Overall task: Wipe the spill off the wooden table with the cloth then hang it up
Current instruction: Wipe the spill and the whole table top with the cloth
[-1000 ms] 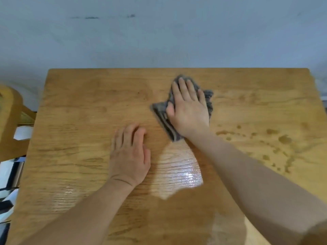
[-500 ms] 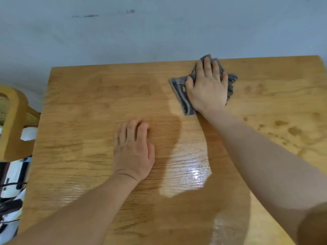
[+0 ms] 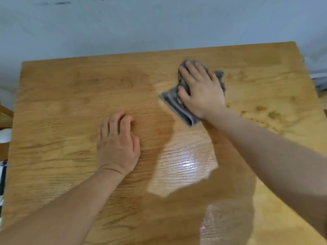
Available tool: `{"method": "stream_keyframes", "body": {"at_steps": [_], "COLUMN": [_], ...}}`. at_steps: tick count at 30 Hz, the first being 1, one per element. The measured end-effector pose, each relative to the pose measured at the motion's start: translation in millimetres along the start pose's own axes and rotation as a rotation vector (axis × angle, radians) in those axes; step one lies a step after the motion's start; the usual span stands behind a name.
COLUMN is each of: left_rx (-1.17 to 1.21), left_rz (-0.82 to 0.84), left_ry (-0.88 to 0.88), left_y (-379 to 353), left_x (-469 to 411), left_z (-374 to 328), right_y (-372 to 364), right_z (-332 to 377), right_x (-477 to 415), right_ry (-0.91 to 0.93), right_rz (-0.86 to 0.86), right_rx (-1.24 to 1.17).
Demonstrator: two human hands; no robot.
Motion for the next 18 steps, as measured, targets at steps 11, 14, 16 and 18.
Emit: {"method": "stream_keyframes", "body": {"at_steps": [11, 14, 16, 18], "left_rx": [0.018, 0.017, 0.013, 0.010], "left_rz": [-0.049, -0.047, -0.045, -0.034], "left_ry": [-0.010, -0.012, -0.021, -0.020], "left_y": [0, 1, 1, 0], "left_x": [2, 2, 2, -1], "left_z": [2, -1, -1, -2], "right_y": [-12, -16, -14, -8], "right_z": [90, 101, 80, 48], "right_x": [87, 144, 135, 100], "right_ry": [0.039, 0.257, 0.380, 0.335], "right_rz": [-0.043, 0.073, 0.122, 0.099], "right_rx": [-0.071, -0.045, -0.037, -0.019]}}
Point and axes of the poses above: each hand's wrist, its own x-axis away from the middle knuckle, its own y-axis out of the back of the hand, z = x × y, the point moved 3 cm from there along -x, towards the middle knuckle, and after that the axes turned 13 degrees about y, right-handed, at the moved point
